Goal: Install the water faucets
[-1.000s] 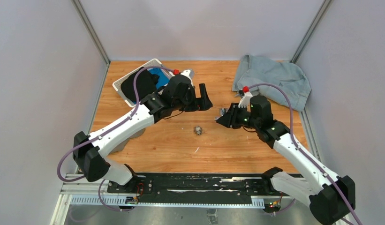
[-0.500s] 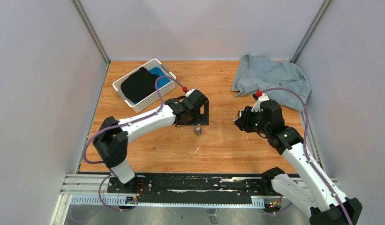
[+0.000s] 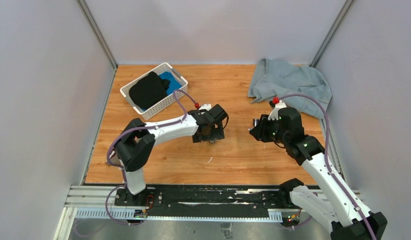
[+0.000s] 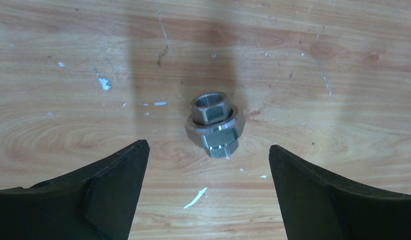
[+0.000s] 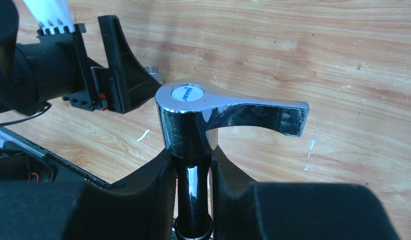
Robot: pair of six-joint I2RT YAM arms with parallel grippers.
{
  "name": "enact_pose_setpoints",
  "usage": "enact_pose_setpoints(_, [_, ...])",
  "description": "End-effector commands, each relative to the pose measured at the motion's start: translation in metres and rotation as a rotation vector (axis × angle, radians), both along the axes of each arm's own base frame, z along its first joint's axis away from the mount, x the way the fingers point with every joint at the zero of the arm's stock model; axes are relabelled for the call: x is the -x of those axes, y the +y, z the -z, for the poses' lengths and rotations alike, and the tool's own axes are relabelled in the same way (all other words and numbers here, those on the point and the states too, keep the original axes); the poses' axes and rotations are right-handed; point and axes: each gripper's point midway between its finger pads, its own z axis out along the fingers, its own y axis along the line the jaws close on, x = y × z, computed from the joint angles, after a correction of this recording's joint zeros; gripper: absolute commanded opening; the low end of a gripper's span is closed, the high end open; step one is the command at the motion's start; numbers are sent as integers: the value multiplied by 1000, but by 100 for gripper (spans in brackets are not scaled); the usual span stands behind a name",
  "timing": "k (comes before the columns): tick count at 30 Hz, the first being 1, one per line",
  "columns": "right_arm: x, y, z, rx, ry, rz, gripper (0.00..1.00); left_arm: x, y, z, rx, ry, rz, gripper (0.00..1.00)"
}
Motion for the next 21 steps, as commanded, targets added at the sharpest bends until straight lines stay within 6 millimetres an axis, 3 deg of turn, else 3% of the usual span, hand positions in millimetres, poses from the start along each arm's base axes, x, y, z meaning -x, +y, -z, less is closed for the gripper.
enact_pose_setpoints(1, [0, 8, -5, -39, -9, -43, 0, -8, -5, 10, 113, 18, -65, 94])
enact_pose_setpoints(10, [1, 16, 0, -73, 17, -66, 0, -11, -15, 19, 232, 55, -73, 86])
enact_pose_setpoints(21, [3, 18, 3, -81, 35, -76, 0, -5, -20, 34, 252, 102, -99, 75])
